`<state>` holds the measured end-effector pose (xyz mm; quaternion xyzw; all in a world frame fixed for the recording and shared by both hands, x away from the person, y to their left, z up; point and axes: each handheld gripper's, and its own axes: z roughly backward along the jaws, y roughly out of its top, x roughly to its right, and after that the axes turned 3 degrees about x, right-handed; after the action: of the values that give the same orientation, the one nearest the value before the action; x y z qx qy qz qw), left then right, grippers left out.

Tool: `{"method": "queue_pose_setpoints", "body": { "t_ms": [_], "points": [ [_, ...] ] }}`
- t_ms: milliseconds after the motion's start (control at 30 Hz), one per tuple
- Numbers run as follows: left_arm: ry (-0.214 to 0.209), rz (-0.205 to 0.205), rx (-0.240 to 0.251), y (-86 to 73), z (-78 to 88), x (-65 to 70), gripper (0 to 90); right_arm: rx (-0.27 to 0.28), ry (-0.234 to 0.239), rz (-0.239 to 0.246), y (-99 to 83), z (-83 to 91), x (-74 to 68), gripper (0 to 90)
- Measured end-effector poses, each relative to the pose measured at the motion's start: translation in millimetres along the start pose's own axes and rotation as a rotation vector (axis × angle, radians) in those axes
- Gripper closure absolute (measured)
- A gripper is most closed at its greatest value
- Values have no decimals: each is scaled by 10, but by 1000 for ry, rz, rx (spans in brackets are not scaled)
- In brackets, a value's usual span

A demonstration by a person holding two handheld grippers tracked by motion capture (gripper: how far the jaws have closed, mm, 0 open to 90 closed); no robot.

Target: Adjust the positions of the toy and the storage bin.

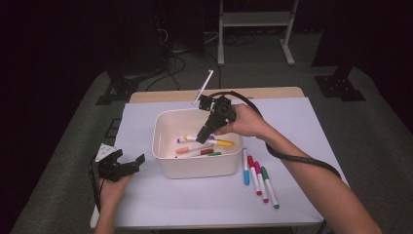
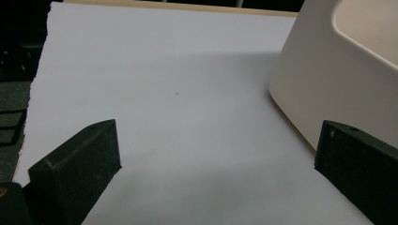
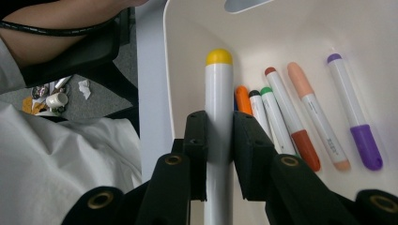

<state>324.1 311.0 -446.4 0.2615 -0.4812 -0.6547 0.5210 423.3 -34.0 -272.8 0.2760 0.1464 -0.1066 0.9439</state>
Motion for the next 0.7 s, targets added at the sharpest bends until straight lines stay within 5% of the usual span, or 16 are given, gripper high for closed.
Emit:
{"method": "queue_pose_setpoints", "body": {
  "t_ms": [700],
  "points": [
    [0, -3, 4, 5, 3, 3, 0, -89, 13, 12, 103, -500, 72, 722]
  ]
}}
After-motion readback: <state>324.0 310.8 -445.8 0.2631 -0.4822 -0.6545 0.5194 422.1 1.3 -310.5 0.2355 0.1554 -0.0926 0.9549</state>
